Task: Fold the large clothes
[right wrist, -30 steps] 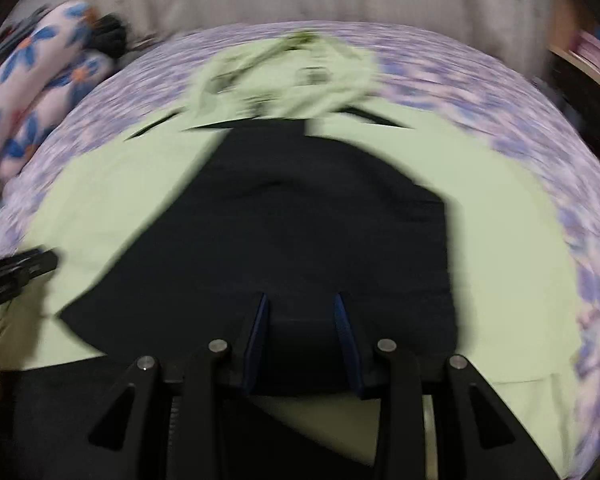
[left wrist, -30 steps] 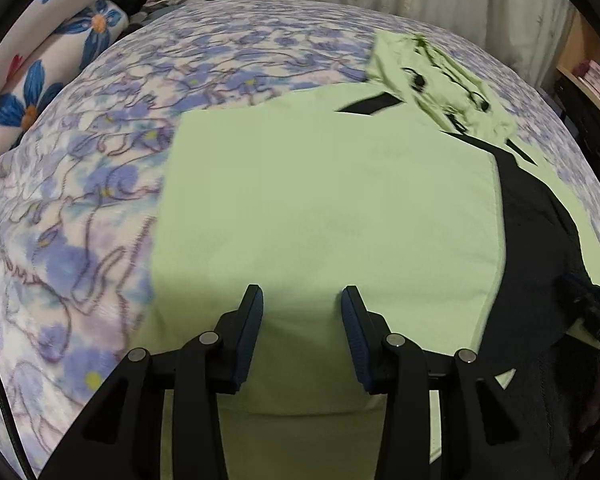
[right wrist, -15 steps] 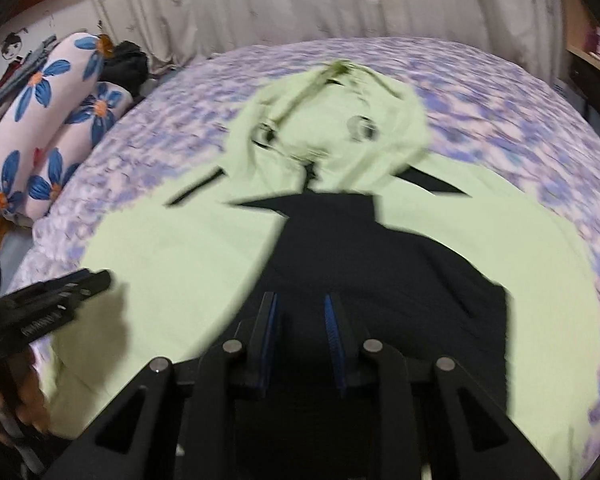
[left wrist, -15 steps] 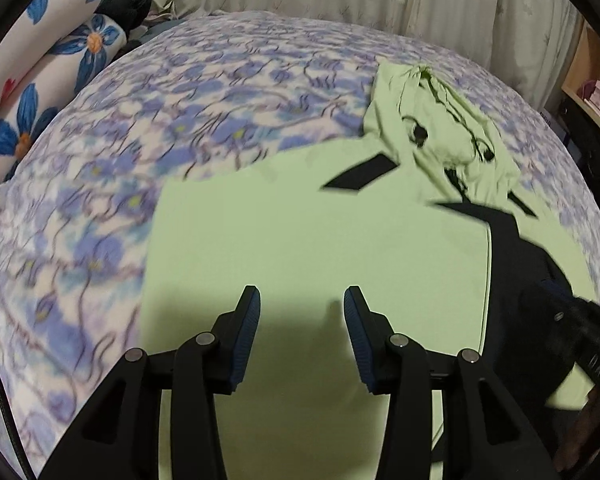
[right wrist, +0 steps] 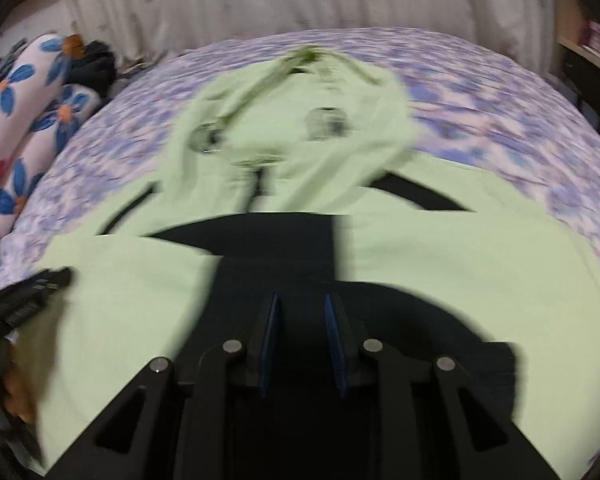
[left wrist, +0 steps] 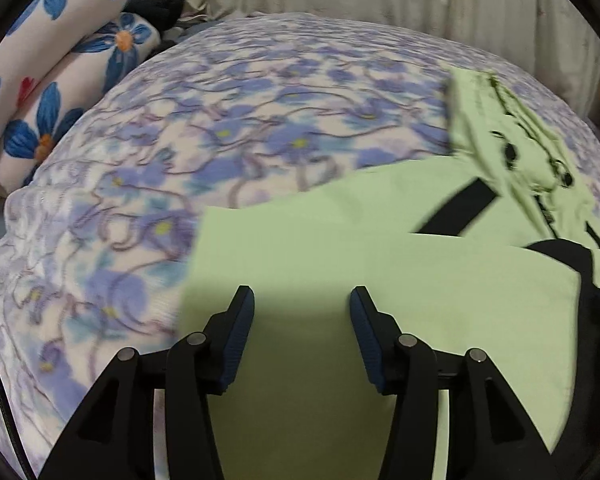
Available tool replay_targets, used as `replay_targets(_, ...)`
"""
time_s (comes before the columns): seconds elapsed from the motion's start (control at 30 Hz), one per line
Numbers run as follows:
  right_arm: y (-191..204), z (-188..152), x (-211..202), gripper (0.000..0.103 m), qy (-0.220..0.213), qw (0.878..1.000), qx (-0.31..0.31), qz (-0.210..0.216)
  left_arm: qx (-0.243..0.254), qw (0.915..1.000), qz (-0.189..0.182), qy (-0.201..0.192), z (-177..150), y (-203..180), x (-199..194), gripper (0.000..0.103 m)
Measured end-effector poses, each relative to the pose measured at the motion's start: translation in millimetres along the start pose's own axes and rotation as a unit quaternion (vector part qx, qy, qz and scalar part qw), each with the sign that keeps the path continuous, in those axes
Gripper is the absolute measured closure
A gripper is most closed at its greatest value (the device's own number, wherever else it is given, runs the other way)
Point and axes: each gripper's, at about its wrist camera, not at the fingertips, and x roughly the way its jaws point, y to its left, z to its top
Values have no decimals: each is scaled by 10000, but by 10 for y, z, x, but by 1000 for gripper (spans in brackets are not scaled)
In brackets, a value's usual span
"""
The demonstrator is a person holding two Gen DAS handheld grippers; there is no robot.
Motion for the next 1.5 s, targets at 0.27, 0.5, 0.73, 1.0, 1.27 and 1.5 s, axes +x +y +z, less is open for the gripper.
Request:
replay_targets(0.27,-505,-155,-121,83,-95,9990,429,69,-408,9991,91,20,-26,339,67,38)
replay_targets(0.5,-462,-164,-284,80,-28,9986,533,54,-310,9989,339,55,-112,354,-103,38)
replay_targets(0.73,-525,-369,-836,80,-162,9982,579,42,-179,9992,346,-9,-352,436,-681,38)
replay_targets(1.0,-639,-759,-1527,80,-289,9979,581,-48,-175,9996,142,-178,-752,548,-1491,38)
replay_targets(1.27,-663,-1199,-2114,79,-474,9972,579,-20,-217,9993,-84,-296,-1244,642,-2189,38)
replay_targets(1.5,-599,-1595,-2524,70,-615,9973,395,-21,-160,9995,-161,-235,-1713,777,-2562,38)
